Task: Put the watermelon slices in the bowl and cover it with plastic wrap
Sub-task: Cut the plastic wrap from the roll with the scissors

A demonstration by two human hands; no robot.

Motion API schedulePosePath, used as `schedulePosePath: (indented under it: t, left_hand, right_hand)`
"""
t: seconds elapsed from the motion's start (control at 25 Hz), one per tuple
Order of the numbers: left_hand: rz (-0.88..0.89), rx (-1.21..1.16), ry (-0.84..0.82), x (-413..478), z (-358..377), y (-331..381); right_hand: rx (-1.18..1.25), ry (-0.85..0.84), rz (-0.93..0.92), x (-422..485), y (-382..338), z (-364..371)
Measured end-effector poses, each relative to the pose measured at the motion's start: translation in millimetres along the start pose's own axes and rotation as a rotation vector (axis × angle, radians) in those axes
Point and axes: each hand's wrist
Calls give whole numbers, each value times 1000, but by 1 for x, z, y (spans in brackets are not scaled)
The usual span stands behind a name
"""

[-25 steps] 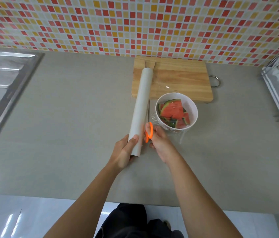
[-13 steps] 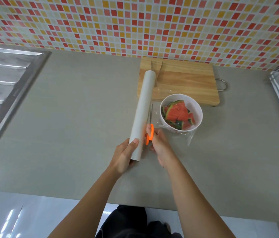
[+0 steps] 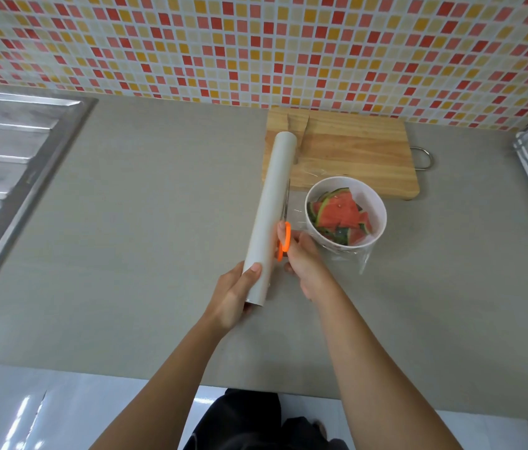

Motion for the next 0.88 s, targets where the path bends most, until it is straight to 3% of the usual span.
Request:
schedulePosePath:
  t: [0.16,0.48,0.88]
  left_hand:
    - [-12,-11,5,-2,-2,0]
    - [-38,42,29,-7,-19,-3]
    - [-33,19,11,-14,-31,-1]
  right_hand:
    - [54,-17,-92,1,6,2]
    - [38,-3,32,11,2,13]
    - [32,24,-43,23,-7,18]
Point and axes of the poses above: each hand's wrist, its own x-axis towards the middle knuckle, its own z-axis out of the palm, y = z × x, and after that the axes turned 4 degrees about -y, right-handed
